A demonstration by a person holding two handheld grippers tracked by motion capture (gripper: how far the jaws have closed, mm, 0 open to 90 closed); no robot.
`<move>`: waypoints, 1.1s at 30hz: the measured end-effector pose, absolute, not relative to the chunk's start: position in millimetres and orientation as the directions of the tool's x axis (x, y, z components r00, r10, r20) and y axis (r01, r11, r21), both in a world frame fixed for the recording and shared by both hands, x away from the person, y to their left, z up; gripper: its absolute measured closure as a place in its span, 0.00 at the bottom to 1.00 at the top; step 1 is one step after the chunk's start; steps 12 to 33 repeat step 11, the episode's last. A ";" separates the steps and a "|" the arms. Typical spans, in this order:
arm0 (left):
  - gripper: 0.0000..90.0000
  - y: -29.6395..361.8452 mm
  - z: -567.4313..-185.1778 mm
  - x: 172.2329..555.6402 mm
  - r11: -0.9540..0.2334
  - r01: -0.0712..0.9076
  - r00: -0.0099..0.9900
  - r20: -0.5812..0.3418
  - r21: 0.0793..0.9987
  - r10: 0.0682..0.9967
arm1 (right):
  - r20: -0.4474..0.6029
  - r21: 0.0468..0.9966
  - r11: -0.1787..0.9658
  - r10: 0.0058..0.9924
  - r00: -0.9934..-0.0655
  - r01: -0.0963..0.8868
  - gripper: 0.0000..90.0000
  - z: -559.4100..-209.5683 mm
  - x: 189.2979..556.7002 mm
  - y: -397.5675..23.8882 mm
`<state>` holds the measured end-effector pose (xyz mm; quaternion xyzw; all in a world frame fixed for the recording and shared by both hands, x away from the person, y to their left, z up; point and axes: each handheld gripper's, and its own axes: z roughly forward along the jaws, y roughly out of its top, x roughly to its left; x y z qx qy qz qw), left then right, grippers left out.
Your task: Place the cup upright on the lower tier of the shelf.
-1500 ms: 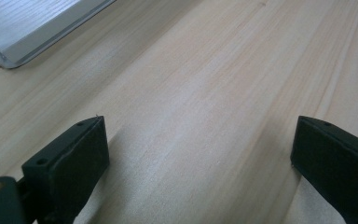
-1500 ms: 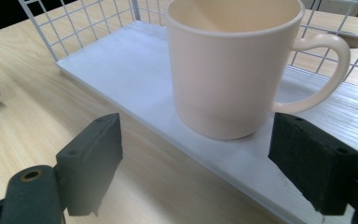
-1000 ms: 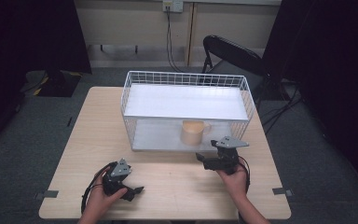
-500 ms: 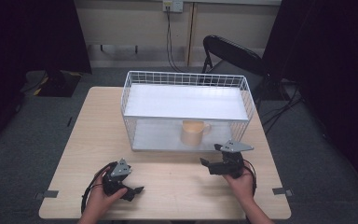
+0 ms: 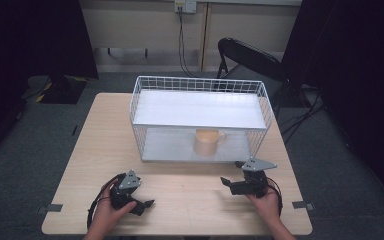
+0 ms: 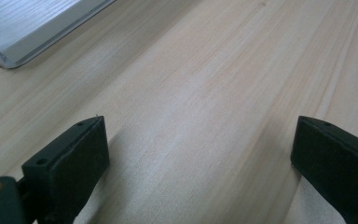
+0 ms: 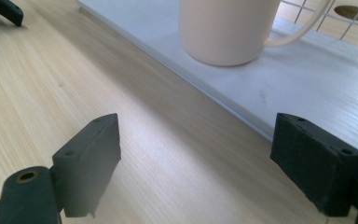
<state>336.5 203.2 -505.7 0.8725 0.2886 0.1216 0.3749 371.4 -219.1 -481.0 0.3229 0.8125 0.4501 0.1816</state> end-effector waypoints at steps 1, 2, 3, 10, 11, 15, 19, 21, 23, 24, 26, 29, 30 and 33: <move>0.04 203.2 -505.7 336.6 -0.552 0.412 0.804 -0.004 0.724 0.595 | -0.015 0.843 0.401 0.684 -0.729 0.359 0.17 -484.1 370.4 -220.2; 0.04 203.2 -505.7 336.5 -0.552 0.413 0.804 -0.004 0.724 0.595 | -0.015 0.843 0.401 0.684 -0.729 0.359 0.17 -484.1 370.4 -220.2; 0.04 203.2 -505.7 336.5 -0.552 0.413 0.804 -0.004 0.725 0.595 | -0.029 0.838 0.416 0.681 -0.732 0.353 0.17 -485.6 369.8 -220.6; 0.04 203.2 -505.7 336.6 -0.552 0.413 0.804 -0.005 0.724 0.595 | -0.003 0.825 0.422 0.668 -0.744 0.376 0.16 -489.5 368.6 -223.9; 0.04 203.3 -505.6 336.6 -0.553 0.412 0.804 -0.004 0.724 0.594 | 0.004 0.824 0.420 0.666 -0.746 0.380 0.16 -489.7 368.2 -224.3; 0.04 203.3 -505.6 336.6 -0.553 0.412 0.804 -0.004 0.724 0.594 | 0.004 0.824 0.420 0.666 -0.746 0.380 0.16 -489.7 368.2 -224.3; 0.04 203.3 -505.6 336.6 -0.553 0.412 0.804 -0.004 0.724 0.594 | 0.004 0.824 0.420 0.666 -0.746 0.380 0.16 -489.7 368.2 -224.3; 0.04 203.3 -505.6 336.6 -0.553 0.412 0.804 -0.004 0.724 0.594 | 0.004 0.824 0.420 0.666 -0.746 0.380 0.16 -489.7 368.2 -224.3; 0.04 203.3 -505.6 336.6 -0.553 0.412 0.804 -0.004 0.724 0.594 | 0.004 0.824 0.420 0.666 -0.746 0.380 0.16 -489.7 368.2 -224.3; 0.04 203.3 -505.6 336.6 -0.553 0.412 0.804 -0.004 0.724 0.594 | 0.004 0.824 0.420 0.666 -0.746 0.380 0.16 -489.7 368.2 -224.3; 0.04 203.3 -505.6 336.6 -0.553 0.412 0.804 -0.004 0.724 0.594 | 0.004 0.824 0.420 0.666 -0.746 0.380 0.16 -489.7 368.2 -224.3; 0.04 203.3 -505.6 336.6 -0.553 0.412 0.804 -0.004 0.724 0.594 | 0.004 0.824 0.420 0.666 -0.746 0.380 0.16 -489.7 368.2 -224.3; 0.04 203.3 -505.6 336.6 -0.553 0.412 0.804 -0.004 0.724 0.594 | 0.004 0.824 0.420 0.666 -0.746 0.380 0.16 -489.7 368.2 -224.3; 0.04 203.3 -505.6 336.6 -0.553 0.412 0.804 -0.004 0.724 0.594 | 0.004 0.824 0.420 0.666 -0.746 0.380 0.16 -489.7 368.2 -224.3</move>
